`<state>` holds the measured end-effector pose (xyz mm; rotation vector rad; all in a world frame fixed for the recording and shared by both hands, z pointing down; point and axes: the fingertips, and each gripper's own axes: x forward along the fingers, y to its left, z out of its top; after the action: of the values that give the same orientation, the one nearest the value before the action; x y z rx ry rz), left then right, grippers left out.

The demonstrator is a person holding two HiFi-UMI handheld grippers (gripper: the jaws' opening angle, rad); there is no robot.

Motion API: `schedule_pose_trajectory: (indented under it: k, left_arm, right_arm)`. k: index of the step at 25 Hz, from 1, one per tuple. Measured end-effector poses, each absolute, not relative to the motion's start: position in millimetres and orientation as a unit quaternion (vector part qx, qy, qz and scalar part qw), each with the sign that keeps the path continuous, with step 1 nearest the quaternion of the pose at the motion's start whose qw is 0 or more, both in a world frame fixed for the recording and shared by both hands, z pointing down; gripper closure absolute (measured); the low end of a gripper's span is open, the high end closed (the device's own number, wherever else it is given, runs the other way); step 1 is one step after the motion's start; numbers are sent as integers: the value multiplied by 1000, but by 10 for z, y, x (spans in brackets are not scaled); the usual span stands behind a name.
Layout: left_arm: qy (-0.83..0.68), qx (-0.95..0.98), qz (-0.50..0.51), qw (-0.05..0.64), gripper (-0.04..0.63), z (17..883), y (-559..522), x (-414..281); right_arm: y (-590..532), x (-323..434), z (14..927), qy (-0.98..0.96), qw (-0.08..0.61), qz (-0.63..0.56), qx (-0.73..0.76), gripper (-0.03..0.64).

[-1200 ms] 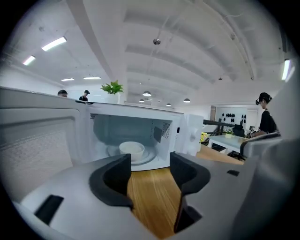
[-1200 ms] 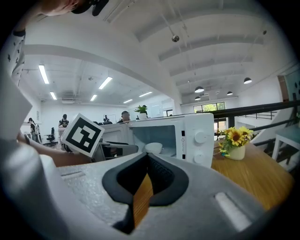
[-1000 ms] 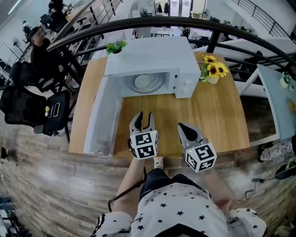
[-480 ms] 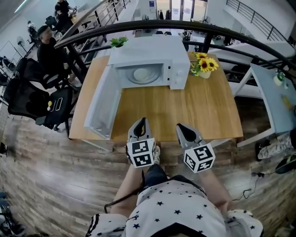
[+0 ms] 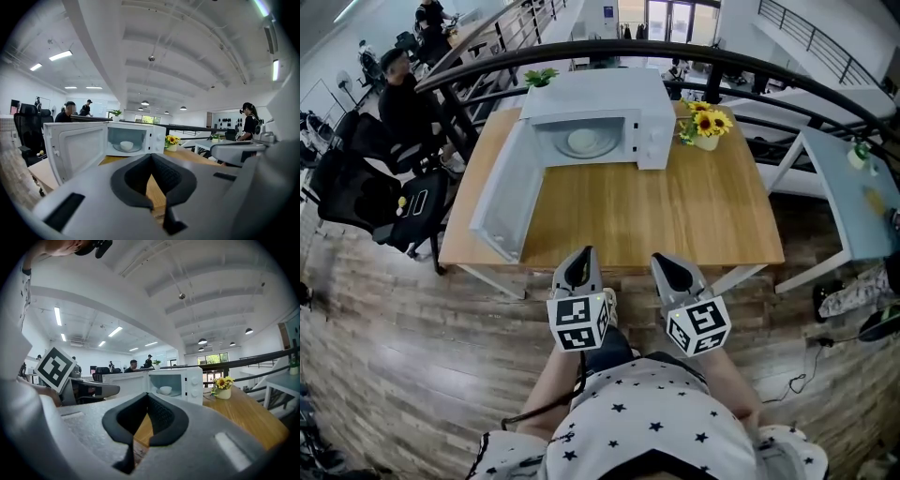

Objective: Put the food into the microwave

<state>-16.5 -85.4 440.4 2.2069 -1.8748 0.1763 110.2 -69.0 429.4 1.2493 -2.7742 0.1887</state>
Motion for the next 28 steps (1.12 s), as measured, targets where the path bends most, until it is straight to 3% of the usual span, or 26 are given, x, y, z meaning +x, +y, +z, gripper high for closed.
schedule_pose_trajectory:
  k: [28]
  left_arm:
    - [-628,767,59,120,591,4352,-689,-73]
  right_arm:
    - [-537,1105,4316,-912,57,65,400,612]
